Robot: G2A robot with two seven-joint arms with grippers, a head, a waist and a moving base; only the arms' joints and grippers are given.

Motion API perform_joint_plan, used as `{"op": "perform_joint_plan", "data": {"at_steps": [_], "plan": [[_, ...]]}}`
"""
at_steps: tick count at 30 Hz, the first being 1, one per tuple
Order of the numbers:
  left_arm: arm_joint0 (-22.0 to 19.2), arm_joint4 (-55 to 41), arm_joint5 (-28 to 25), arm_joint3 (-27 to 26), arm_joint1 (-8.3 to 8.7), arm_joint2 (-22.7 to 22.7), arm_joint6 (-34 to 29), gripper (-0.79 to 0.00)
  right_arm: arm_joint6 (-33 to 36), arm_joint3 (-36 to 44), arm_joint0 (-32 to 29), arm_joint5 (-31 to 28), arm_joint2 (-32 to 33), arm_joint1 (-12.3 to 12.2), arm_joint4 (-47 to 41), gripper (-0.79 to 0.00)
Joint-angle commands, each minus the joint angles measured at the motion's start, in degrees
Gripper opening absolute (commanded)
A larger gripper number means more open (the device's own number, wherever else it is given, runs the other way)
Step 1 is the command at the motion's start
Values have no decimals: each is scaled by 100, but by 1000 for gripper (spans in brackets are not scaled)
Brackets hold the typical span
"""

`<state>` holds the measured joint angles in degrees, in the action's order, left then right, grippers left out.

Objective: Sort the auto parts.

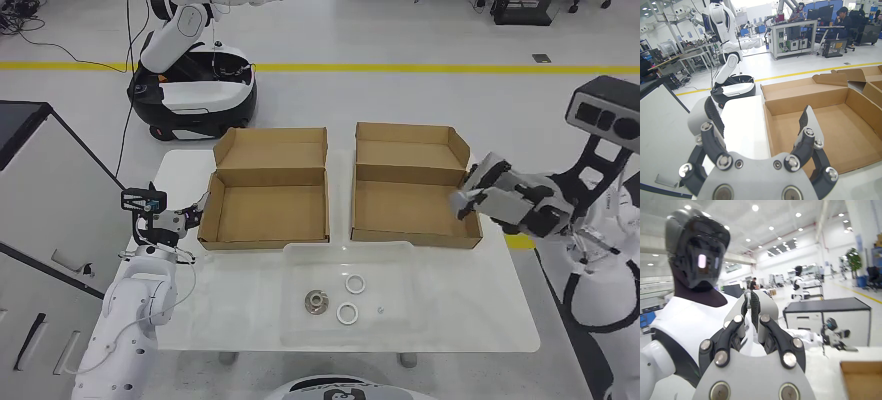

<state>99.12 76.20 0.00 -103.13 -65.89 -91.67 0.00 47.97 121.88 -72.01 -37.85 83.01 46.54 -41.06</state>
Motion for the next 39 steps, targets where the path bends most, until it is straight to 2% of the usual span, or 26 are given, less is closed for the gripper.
{"op": "perform_joint_plan", "data": {"at_steps": [1,6,10,14,18,21,23,28,34,39], "plan": [[0,0,0,0,0,0,0,0,235,65,-199,587,465,-54,247,-785],[0,0,0,0,0,0,0,0,989,241,-653,2086,1678,-190,856,-785],[0,0,0,0,0,0,0,0,2042,463,-792,3153,2453,-309,1629,-785],[0,0,0,0,0,0,0,0,2892,543,-645,3676,2754,-417,2279,-785],[0,0,0,0,0,0,0,0,3574,470,-124,3879,2624,-544,2795,-785],[0,0,0,0,0,0,0,0,3991,249,547,3876,2228,-652,3302,-785],[0,0,0,0,0,0,0,0,4003,24,1078,3855,1802,-704,3455,-785],[0,0,0,0,0,0,0,0,4003,-579,2509,3594,321,-843,4342,-785],[0,0,0,0,0,0,0,0,4003,-1574,4300,3267,-1690,-818,4938,-785],[0,0,0,0,0,0,0,0,4003,-2413,5526,3051,-3216,-653,5102,-785]]}}
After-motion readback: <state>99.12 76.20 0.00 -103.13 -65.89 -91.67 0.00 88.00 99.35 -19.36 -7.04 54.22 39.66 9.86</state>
